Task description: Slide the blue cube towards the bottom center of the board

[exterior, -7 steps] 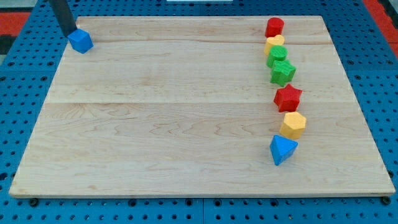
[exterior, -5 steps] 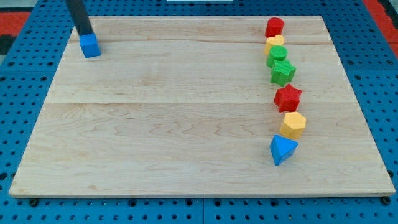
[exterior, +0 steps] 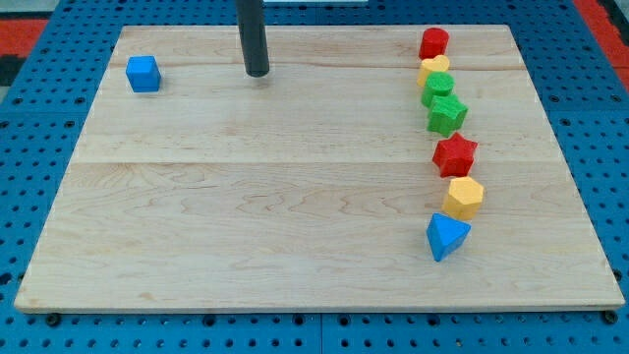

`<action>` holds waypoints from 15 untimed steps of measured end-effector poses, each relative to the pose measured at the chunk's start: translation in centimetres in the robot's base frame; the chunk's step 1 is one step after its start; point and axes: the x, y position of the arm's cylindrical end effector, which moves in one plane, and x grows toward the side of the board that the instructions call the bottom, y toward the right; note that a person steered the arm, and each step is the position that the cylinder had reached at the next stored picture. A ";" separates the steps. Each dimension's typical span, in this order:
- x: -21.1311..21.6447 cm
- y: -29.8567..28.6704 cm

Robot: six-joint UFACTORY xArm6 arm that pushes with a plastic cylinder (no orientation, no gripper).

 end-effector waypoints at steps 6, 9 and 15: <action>-0.2 -14.9; 4.1 -13.1; 9.1 -10.4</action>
